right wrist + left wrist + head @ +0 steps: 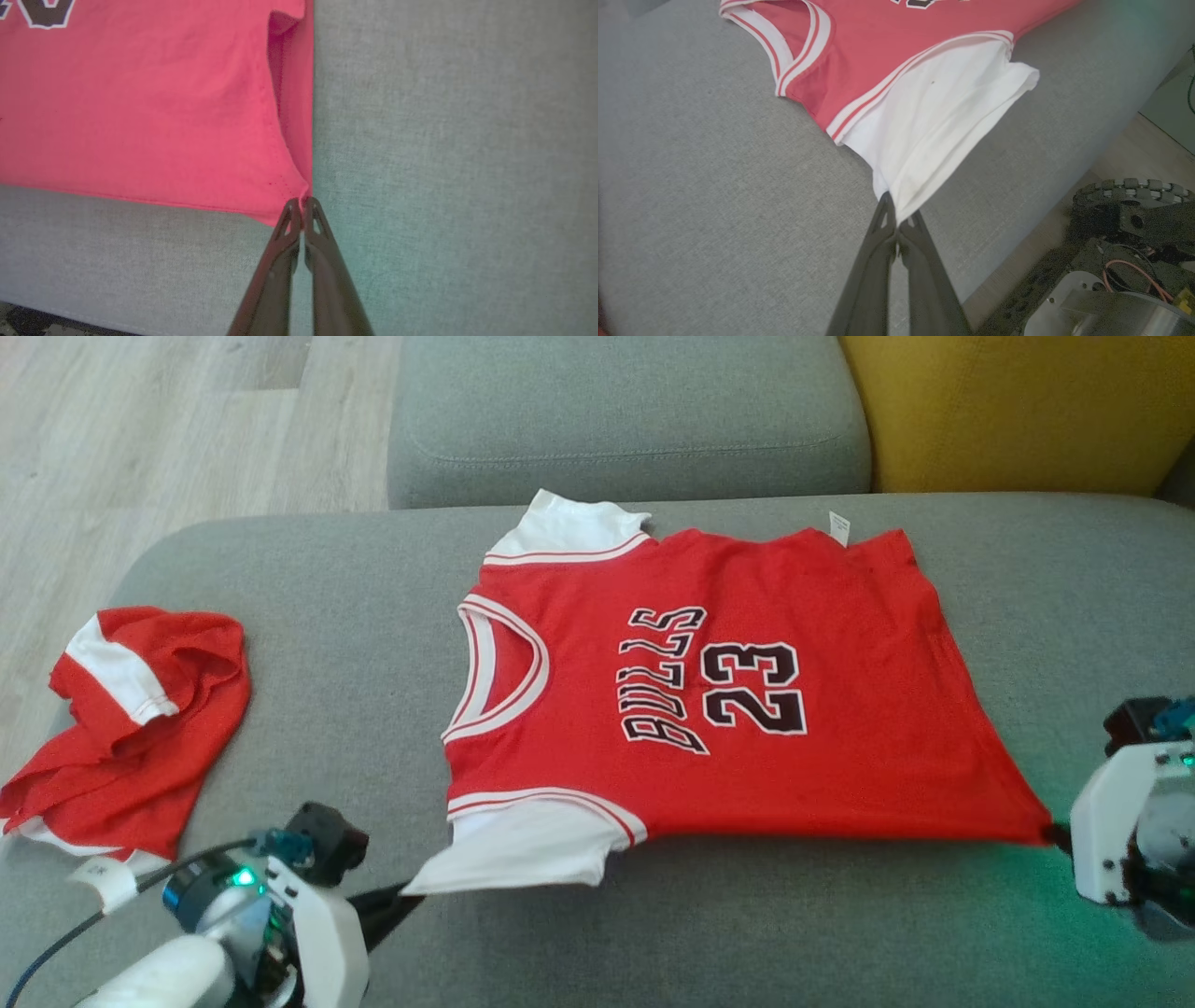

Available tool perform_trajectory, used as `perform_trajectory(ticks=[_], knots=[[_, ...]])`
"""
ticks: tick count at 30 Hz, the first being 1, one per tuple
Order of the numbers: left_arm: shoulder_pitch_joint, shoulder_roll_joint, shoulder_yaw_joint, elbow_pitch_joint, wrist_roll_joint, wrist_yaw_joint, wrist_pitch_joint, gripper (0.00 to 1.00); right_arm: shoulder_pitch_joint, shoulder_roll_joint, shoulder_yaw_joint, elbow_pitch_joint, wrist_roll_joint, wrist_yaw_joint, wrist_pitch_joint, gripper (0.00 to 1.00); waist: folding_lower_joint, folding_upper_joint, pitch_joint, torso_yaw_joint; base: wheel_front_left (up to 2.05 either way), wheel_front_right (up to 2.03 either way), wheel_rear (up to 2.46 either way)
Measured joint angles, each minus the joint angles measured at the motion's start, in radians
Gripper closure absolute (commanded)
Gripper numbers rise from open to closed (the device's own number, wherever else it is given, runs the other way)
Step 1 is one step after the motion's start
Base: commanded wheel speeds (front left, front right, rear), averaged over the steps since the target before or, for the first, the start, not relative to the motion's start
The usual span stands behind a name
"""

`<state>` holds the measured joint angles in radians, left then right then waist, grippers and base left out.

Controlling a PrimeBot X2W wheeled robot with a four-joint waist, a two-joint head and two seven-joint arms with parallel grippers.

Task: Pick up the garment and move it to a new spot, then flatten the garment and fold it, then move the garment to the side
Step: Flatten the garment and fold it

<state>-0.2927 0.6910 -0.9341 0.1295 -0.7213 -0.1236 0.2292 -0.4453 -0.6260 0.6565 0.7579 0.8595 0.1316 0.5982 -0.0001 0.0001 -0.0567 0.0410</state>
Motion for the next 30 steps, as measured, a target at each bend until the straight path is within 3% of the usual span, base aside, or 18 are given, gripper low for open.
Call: perform_trajectory(ticks=[14,23,30], knots=[[0.067,0.101,-0.026,-0.160,-0.136,-0.001,0.140,1.00,0.116,-0.054,-0.026,-0.160,0.095,0.000,0.235,1.00,0.0000,0.0000,-0.019,-0.015,0.00,0.00,0.00],[0.051,0.112,0.007,-0.191,-0.130,0.010,0.119,1.00,0.129,-0.060,-0.111,-0.207,0.051,0.000,0.241,1.00,0.0000,0.0000,0.005,-0.023,0.00,0.00,0.00],[-0.051,0.108,0.044,-0.182,-0.116,0.015,0.112,1.00,0.091,-0.030,-0.173,-0.216,-0.014,0.000,0.238,1.00,0.0000,0.0000,0.037,-0.033,0.00,0.00,0.00]])
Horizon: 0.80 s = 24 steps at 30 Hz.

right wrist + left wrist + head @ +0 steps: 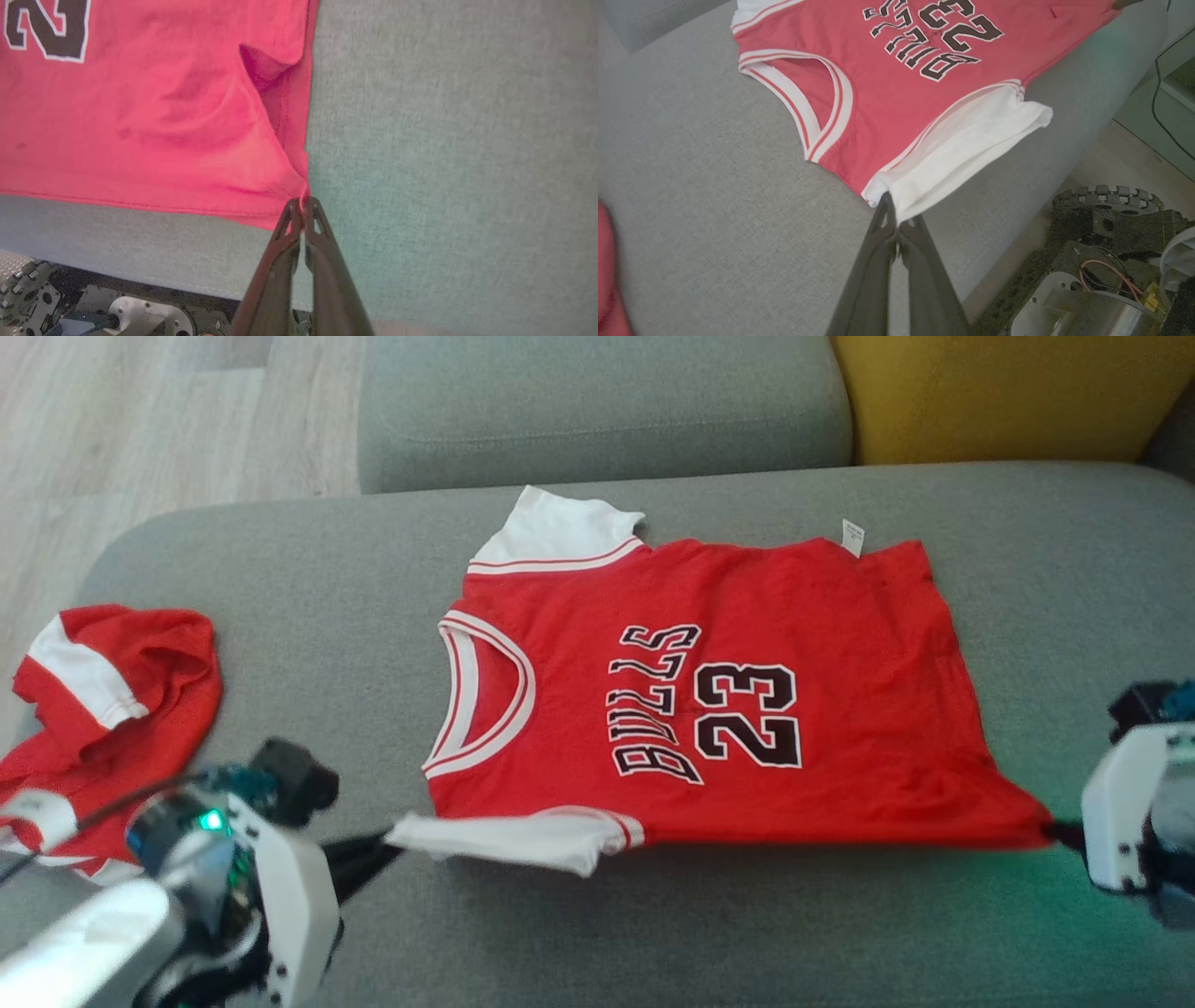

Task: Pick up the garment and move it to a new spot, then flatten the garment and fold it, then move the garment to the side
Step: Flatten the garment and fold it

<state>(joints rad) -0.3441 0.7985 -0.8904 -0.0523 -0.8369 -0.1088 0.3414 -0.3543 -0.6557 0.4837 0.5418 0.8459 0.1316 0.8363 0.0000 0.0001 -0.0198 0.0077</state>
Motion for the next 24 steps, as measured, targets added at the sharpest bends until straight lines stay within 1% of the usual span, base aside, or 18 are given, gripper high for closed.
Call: perform_trajectory(ticks=[3,4,7,11,14,18,24], knots=[[-0.027,-0.004,0.001,0.014,0.008,0.000,0.001,1.00,-0.020,0.016,-0.012,-0.003,-0.017,0.000,0.000,1.00,0.0000,0.0000,0.008,-0.003,0.00,0.00,0.00],[-0.053,-0.011,0.000,0.030,0.026,-0.001,0.002,1.00,-0.032,0.025,-0.018,-0.010,-0.040,0.000,-0.001,1.00,0.0000,0.0000,0.015,-0.005,0.00,0.00,0.00],[-0.081,-0.019,-0.002,0.048,0.043,-0.003,0.008,1.00,-0.044,0.031,-0.021,-0.011,-0.065,0.000,-0.010,1.00,0.0000,0.0000,0.025,-0.006,0.00,0.00,0.00],[-0.155,-0.047,-0.014,0.100,0.068,-0.011,0.022,1.00,-0.079,0.043,-0.025,-0.010,-0.123,0.000,-0.032,1.00,0.0000,0.0000,0.051,-0.008,0.00,0.00,0.00],[-0.210,-0.066,-0.047,0.141,0.092,-0.015,0.043,1.00,-0.110,0.049,-0.025,-0.003,-0.154,0.000,-0.058,1.00,0.0000,0.0000,0.072,-0.010,0.00,0.00,0.00],[-0.274,-0.099,-0.075,0.199,0.102,-0.016,0.045,1.00,-0.153,0.055,-0.016,0.020,-0.188,0.000,-0.101,1.00,0.0001,0.0000,0.101,-0.014,0.00,0.00,0.00],[-0.374,-0.135,-0.109,0.296,0.124,-0.023,0.014,1.00,-0.205,0.084,0.007,0.059,-0.224,0.000,-0.167,1.00,0.0001,0.0000,0.136,-0.025,0.00,0.00,0.00]])
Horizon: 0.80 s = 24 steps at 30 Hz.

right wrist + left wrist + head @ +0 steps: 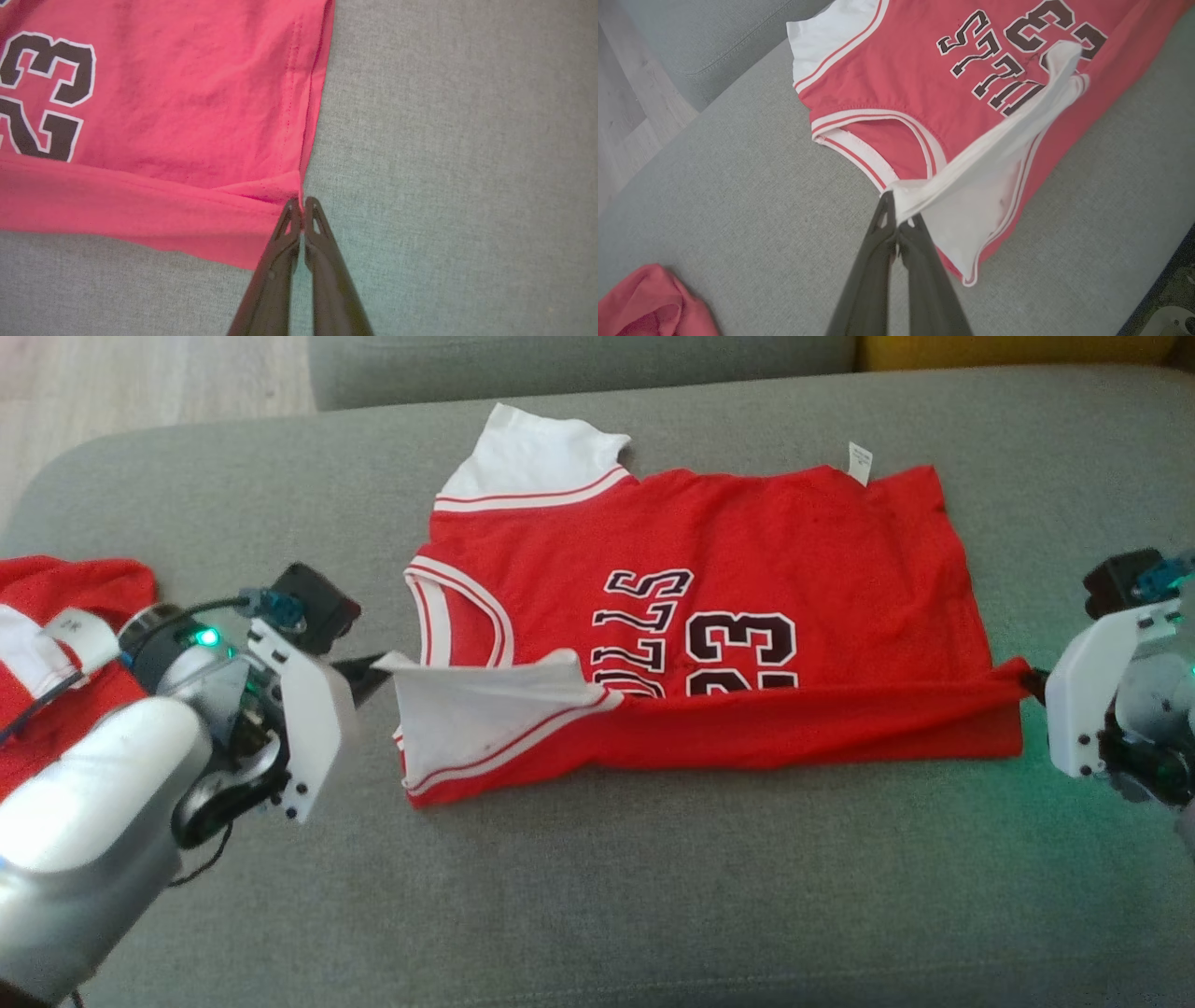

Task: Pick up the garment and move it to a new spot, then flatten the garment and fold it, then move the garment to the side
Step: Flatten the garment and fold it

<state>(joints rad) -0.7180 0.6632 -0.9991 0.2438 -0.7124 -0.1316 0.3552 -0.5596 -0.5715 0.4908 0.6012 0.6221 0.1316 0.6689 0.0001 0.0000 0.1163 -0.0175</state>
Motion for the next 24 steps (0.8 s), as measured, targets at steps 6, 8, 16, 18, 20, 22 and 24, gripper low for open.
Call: perform_trajectory(ticks=[6,8,16,18,20,22,24], knots=[[-0.074,-0.030,-0.042,0.088,0.007,0.000,-0.042,1.00,-0.056,0.019,0.032,0.048,-0.008,0.000,-0.060,1.00,0.0000,0.0000,0.035,-0.011,0.00,0.00,0.00],[-0.099,-0.043,-0.059,0.116,0.007,0.000,-0.054,1.00,-0.075,0.025,0.049,0.062,-0.008,0.000,-0.081,1.00,0.0000,0.0000,0.048,-0.013,0.00,0.00,0.00],[-0.156,-0.101,-0.085,0.260,0.004,0.000,-0.127,0.00,-0.141,0.058,0.050,0.162,0.011,0.000,-0.142,0.00,0.0000,0.0000,0.085,-0.020,0.00,0.00,0.00],[-0.157,-0.115,-0.082,0.299,0.004,0.002,-0.161,0.00,-0.146,0.069,0.047,0.175,0.011,0.000,-0.188,0.00,0.0000,0.0000,0.087,-0.020,0.00,0.00,0.00],[-0.157,-0.130,-0.069,0.337,0.004,0.024,-0.202,0.00,-0.153,0.077,0.040,0.194,0.003,0.000,-0.234,0.00,0.0001,0.0000,0.086,-0.020,0.00,0.00,0.00],[-0.157,-0.145,-0.040,0.365,0.004,0.055,-0.259,0.00,-0.153,0.084,0.026,0.211,-0.002,0.000,-0.288,0.00,0.0000,0.0000,0.081,-0.018,0.00,0.00,0.00],[-0.157,-0.159,-0.012,0.383,-0.003,0.089,-0.316,0.00,-0.152,0.086,0.014,0.223,-0.006,0.000,-0.349,0.00,0.0000,0.0000,0.073,-0.015,0.00,0.00,0.00]])
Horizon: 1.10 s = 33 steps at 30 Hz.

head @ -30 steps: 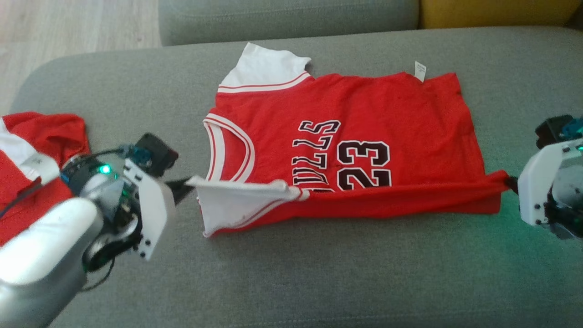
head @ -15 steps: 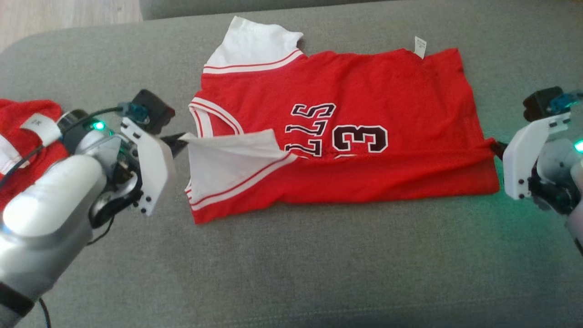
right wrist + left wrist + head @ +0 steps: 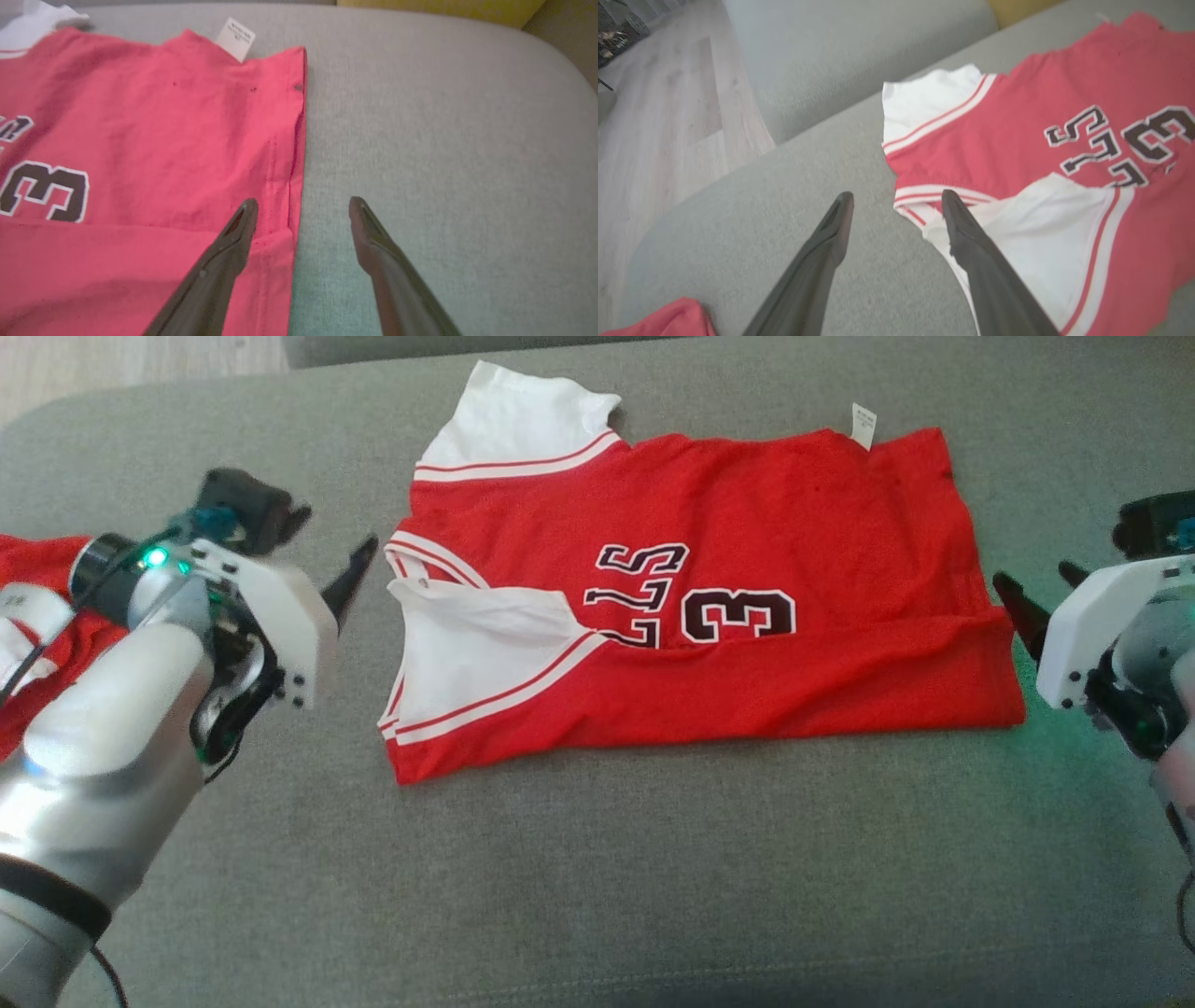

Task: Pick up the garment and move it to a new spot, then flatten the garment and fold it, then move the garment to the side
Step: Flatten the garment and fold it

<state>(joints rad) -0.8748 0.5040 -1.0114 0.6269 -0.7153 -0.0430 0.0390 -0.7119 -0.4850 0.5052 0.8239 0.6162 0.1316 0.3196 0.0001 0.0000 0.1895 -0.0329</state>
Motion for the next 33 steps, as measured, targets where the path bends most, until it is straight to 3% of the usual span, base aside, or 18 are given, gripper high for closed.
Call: perform_trajectory(ticks=[8,12,17,23,30,33], knots=[[0.074,-0.064,0.182,-0.011,-0.132,0.126,-0.245,0.00,0.028,0.018,-0.105,0.014,-0.003,0.000,-0.276,0.00,-0.0001,0.0000,-0.062,0.012,0.00,0.00,0.00],[0.251,-0.097,0.288,-0.118,-0.200,0.171,-0.287,0.00,0.142,0.060,-0.163,-0.004,-0.051,0.000,-0.432,0.00,-0.0001,0.0000,-0.117,0.017,0.00,0.00,0.00],[0.400,-0.116,0.384,-0.241,-0.183,0.207,-0.288,0.00,0.224,0.093,-0.225,-0.037,-0.104,0.000,-0.506,0.00,-0.0001,0.0000,-0.149,0.015,0.00,0.00,0.00],[0.601,-0.203,0.478,-0.351,-0.121,0.210,-0.288,0.00,0.333,0.163,-0.338,-0.135,-0.213,0.000,-0.548,0.00,-0.0001,0.0000,-0.173,0.005,0.00,0.00,0.00],[0.687,-0.233,0.451,-0.269,-0.055,0.208,-0.288,0.00,0.472,0.248,-0.448,-0.244,-0.307,0.000,-0.543,0.00,-0.0001,0.0000,-0.186,-0.011,0.00,0.00,0.00],[0.686,-0.244,0.421,-0.237,-0.049,0.173,-0.282,0.00,0.501,0.270,-0.480,-0.291,-0.333,0.000,-0.519,0.00,-0.0001,0.0000,-0.184,-0.022,0.00,0.00,0.00]])
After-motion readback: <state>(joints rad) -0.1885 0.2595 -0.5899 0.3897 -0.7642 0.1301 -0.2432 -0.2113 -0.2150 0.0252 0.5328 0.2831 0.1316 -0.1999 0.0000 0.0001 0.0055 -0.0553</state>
